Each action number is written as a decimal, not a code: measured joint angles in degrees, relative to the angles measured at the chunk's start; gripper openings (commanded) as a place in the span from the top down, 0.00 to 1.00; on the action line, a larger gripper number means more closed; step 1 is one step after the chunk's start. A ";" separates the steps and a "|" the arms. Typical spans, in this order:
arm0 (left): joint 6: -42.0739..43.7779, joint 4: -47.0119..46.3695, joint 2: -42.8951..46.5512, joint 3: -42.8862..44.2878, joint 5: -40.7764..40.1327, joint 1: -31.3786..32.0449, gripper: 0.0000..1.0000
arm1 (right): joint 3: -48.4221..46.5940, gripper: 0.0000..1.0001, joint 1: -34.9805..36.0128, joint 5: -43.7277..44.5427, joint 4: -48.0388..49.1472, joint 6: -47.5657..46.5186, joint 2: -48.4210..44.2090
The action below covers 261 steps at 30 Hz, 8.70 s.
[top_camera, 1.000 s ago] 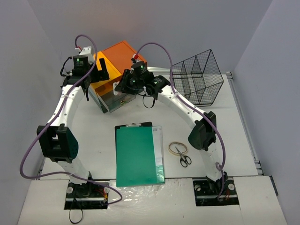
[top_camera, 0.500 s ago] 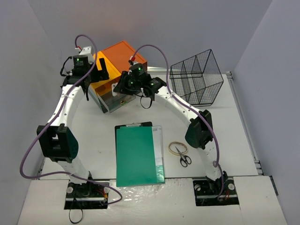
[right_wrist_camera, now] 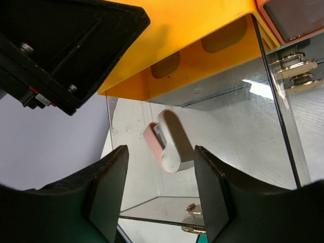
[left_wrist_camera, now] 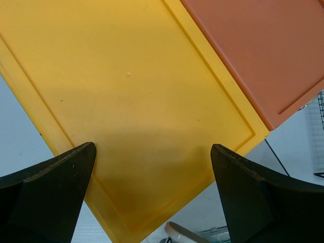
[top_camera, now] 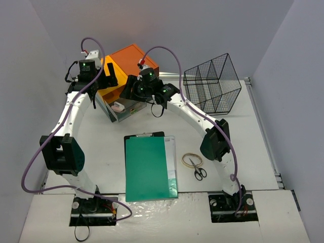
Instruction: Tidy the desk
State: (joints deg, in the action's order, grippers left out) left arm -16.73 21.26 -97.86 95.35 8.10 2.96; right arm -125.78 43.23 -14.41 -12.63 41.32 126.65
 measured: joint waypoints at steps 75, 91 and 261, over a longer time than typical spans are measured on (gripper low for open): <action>0.33 0.80 0.02 0.15 -0.05 0.02 0.03 | -13.64 0.77 -6.06 4.46 2.10 -1.43 16.76; 1.11 1.33 0.15 0.15 -0.24 0.02 0.03 | 1.10 0.69 -4.89 2.72 7.47 2.78 10.99; -0.42 1.54 0.17 0.52 1.55 -0.72 0.03 | 61.75 0.61 10.08 28.05 -28.03 -3.93 -28.26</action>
State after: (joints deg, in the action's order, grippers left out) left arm -17.15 22.80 -97.69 95.88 9.65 2.24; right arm -64.02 53.32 13.65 -40.66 37.40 98.39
